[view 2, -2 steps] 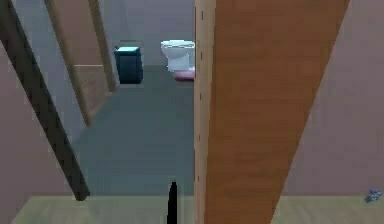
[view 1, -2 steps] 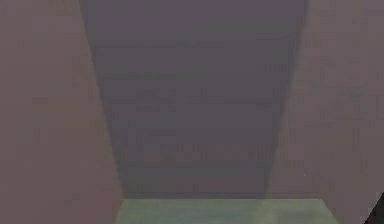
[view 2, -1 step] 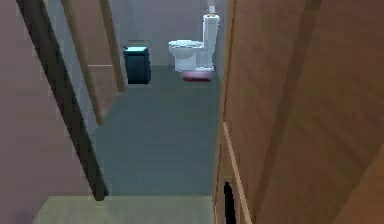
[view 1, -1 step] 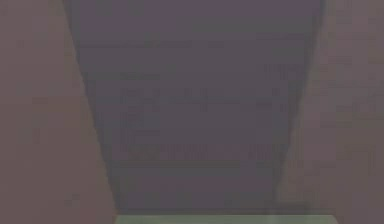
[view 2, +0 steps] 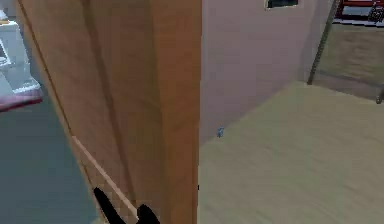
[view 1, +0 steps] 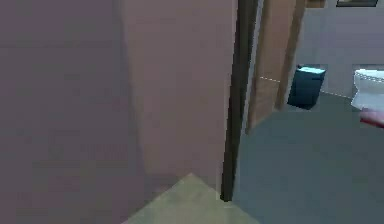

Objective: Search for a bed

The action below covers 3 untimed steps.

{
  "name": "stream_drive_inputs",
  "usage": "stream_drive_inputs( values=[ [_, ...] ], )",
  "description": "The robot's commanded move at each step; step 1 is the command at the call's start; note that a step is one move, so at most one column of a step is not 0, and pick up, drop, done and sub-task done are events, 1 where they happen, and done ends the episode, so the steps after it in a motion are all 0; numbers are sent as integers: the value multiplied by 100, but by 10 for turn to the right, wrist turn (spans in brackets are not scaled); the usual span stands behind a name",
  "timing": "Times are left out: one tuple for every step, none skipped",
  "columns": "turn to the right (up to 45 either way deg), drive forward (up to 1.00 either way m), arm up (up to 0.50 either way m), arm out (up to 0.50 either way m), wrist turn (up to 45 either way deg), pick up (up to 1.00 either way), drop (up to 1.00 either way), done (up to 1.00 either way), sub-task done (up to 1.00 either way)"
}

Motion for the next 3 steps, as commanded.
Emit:
stream_drive_inputs(
  values=[
    [300, 0, 0, 0, 0, 0, 0, 0, 0],
    [0, 100, 0, 0, 0, 0, 0, 0, 0],
    [60, 0, 0, 0, 0, 0, 0, 0, 0]
  ],
)
